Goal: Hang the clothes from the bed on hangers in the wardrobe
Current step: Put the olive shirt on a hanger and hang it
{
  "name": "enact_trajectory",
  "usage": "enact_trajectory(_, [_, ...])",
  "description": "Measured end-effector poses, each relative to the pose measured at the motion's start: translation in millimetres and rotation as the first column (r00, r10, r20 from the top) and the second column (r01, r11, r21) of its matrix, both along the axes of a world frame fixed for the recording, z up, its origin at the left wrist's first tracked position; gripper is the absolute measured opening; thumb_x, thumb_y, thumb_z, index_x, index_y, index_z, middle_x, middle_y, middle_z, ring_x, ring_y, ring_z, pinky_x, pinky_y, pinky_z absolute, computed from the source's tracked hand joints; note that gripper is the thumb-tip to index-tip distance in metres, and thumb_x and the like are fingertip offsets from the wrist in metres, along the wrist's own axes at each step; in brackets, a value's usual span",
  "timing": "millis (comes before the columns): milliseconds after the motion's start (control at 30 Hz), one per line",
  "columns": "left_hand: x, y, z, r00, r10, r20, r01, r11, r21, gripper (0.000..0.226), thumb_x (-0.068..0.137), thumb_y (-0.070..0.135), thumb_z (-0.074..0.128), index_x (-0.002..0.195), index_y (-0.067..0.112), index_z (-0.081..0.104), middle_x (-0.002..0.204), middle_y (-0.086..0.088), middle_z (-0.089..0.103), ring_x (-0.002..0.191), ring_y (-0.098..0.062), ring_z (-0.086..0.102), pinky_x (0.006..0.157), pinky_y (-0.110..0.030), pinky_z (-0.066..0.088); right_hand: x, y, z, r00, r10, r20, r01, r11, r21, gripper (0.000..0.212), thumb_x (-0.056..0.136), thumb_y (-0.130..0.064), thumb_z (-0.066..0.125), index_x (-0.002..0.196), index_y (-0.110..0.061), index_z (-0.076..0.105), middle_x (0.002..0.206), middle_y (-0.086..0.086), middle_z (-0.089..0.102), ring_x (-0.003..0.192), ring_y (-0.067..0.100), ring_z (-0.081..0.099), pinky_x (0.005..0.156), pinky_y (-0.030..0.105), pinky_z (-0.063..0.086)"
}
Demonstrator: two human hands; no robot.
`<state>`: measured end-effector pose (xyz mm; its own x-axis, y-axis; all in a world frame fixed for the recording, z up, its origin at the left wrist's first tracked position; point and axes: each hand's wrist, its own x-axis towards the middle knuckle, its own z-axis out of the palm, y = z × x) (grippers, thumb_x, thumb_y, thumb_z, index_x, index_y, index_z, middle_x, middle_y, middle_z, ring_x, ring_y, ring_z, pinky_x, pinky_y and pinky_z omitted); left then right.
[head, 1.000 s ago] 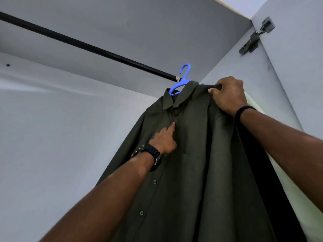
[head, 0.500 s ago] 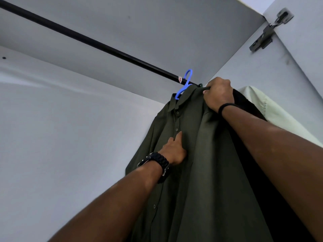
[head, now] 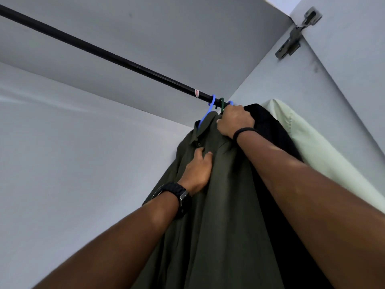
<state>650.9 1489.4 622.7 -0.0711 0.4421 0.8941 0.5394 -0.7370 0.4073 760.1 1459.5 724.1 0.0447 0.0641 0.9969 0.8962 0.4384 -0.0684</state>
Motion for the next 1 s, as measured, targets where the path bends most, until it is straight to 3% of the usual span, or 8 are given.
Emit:
enact_trajectory(100, [19,0,7,0.983,-0.139,0.116,0.142,0.990,-0.016,0.065,0.094,0.062,0.034,0.144,0.022,0.032,0.141,-0.009,0.048,0.130,-0.028,0.045,0.110,-0.046,0.034,16,8,-7,0.998,0.014,-0.066,-0.013,1.000,0.016,0.031,0.095,-0.017,0.048,0.121,-0.002,0.056,0.126,0.021,0.053,0.113,0.041,0.055,0.088,0.040,0.047])
enact_trajectory(367, [49,-7,9,0.993,-0.115,-0.035,0.112,0.990,-0.085,0.067,0.096,0.056,0.035,0.150,0.020,0.021,0.149,-0.005,0.039,0.134,-0.024,0.041,0.112,-0.037,0.032,39,5,0,0.993,-0.024,-0.116,0.024,1.000,0.004,0.029,0.092,-0.012,0.051,0.118,0.000,0.057,0.123,0.024,0.056,0.113,0.040,0.055,0.090,0.040,0.047])
enact_trajectory(500, [46,-12,0,0.988,-0.151,-0.014,0.149,0.985,-0.084,0.061,0.097,0.054,0.035,0.148,0.023,0.025,0.143,-0.005,0.046,0.127,-0.026,0.048,0.108,-0.044,0.038,41,1,-19,0.972,0.166,-0.164,-0.178,0.982,-0.057,0.035,0.089,-0.012,0.057,0.122,0.000,0.051,0.127,0.024,0.052,0.114,0.041,0.054,0.088,0.036,0.046])
enact_trajectory(633, [49,-23,-28,0.980,-0.199,0.024,0.200,0.971,-0.134,0.055,0.099,0.048,0.035,0.148,0.023,0.028,0.142,-0.006,0.047,0.128,-0.025,0.047,0.110,-0.043,0.037,51,-10,-62,0.912,0.336,-0.235,-0.386,0.897,-0.217,0.042,0.084,-0.016,0.064,0.121,-0.001,0.052,0.126,0.019,0.056,0.114,0.033,0.055,0.079,0.024,0.040])
enact_trajectory(767, [59,-39,-77,0.957,-0.277,0.090,0.288,0.945,-0.156,0.043,0.101,0.039,0.037,0.140,0.021,0.041,0.135,-0.007,0.054,0.125,-0.024,0.050,0.109,-0.041,0.038,56,-21,-123,0.886,0.390,-0.250,-0.461,0.795,-0.393,0.034,0.078,-0.017,0.068,0.110,-0.007,0.064,0.111,0.012,0.066,0.101,0.025,0.063,0.079,0.026,0.050])
enact_trajectory(900, [76,-68,-137,0.927,-0.313,0.206,0.341,0.933,-0.118,0.038,0.101,0.030,0.038,0.138,0.024,0.045,0.130,-0.001,0.059,0.120,-0.018,0.054,0.107,-0.039,0.041,68,-47,-182,0.826,0.473,-0.306,-0.563,0.706,-0.428,0.012,0.077,-0.016,0.068,0.084,-0.024,0.063,0.087,-0.006,0.066,0.075,0.003,0.059,0.051,0.008,0.043])
enact_trajectory(933, [77,-78,-152,0.926,-0.314,0.211,0.341,0.934,-0.105,0.039,0.101,0.030,0.039,0.139,0.024,0.043,0.130,0.001,0.058,0.119,-0.015,0.055,0.106,-0.037,0.042,71,-56,-196,0.801,0.499,-0.331,-0.599,0.678,-0.427,0.014,0.077,-0.016,0.069,0.080,-0.027,0.060,0.084,-0.009,0.064,0.075,0.001,0.059,0.051,0.008,0.043])
enact_trajectory(1000, [79,-98,-179,0.931,-0.303,0.203,0.327,0.940,-0.097,0.039,0.101,0.029,0.041,0.140,0.025,0.040,0.129,0.003,0.059,0.116,-0.010,0.056,0.103,-0.031,0.044,77,-74,-220,0.761,0.514,-0.396,-0.648,0.631,-0.426,0.015,0.080,-0.016,0.070,0.088,-0.026,0.062,0.091,-0.006,0.067,0.084,0.009,0.063,0.065,0.018,0.051])
